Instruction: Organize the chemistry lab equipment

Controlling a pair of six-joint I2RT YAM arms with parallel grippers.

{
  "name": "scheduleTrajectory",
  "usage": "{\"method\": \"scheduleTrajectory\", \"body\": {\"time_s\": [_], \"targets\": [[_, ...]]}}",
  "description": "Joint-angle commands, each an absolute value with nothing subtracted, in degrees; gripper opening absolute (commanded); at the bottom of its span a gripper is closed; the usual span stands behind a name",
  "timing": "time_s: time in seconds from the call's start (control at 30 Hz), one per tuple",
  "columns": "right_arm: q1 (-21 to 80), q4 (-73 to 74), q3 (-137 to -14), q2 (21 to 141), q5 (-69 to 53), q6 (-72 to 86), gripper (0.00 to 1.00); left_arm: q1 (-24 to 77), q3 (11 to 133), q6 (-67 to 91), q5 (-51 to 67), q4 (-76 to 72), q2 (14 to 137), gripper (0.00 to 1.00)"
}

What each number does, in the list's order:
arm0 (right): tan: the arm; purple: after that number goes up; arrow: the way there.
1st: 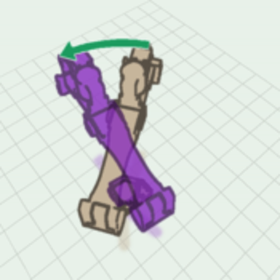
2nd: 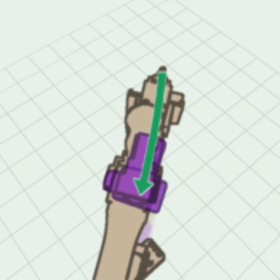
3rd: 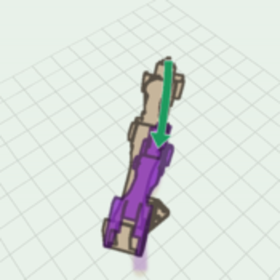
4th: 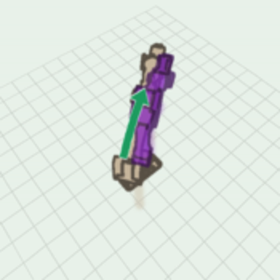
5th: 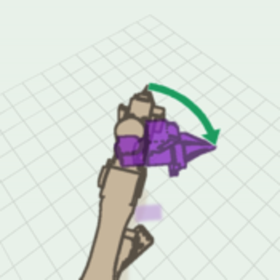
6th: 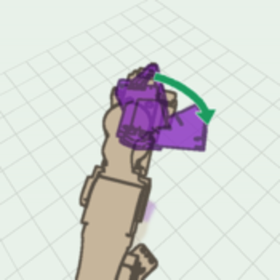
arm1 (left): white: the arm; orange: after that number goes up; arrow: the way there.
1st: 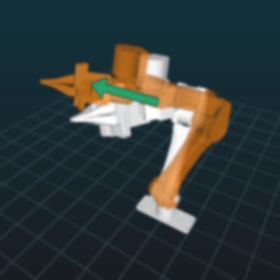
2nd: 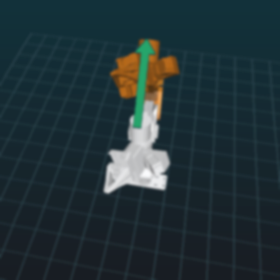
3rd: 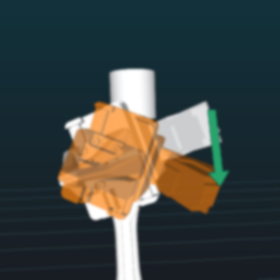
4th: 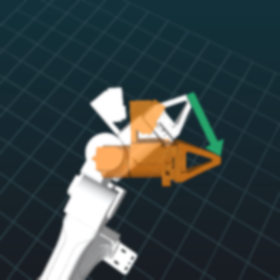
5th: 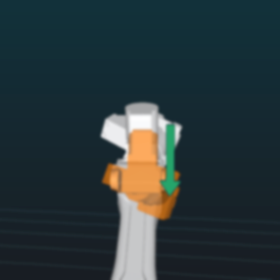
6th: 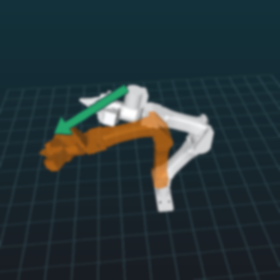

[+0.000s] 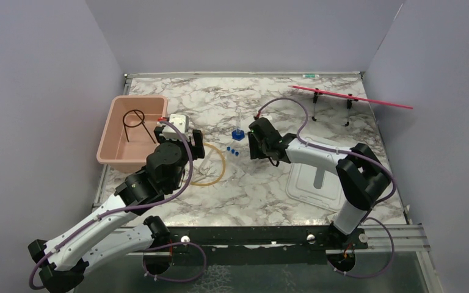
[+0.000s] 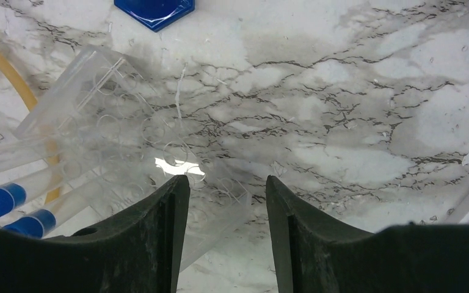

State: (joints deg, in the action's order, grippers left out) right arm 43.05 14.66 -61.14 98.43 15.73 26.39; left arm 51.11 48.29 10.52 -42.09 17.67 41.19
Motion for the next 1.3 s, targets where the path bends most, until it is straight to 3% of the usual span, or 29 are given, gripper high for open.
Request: {"method": "scheduleTrajectory", "body": {"time_s": [0.0, 0.5, 1.27], "targets": [[42.73, 15.54, -63.1, 100.54, 15.05, 26.65, 0.53, 51.13, 47.9, 10.82, -43.15, 17.07, 41.52, 0.74], [42.46, 16.98, -61.83, 100.99, 19.43, 27.25, 0.41, 51.12, 47.86, 10.76, -43.08, 17.14, 42.31, 0.75], [37.64, 17.85, -56.11, 96.23, 25.84, 28.39, 0.39, 51.11, 47.91, 11.07, -42.26, 17.14, 42.81, 0.75]]}}
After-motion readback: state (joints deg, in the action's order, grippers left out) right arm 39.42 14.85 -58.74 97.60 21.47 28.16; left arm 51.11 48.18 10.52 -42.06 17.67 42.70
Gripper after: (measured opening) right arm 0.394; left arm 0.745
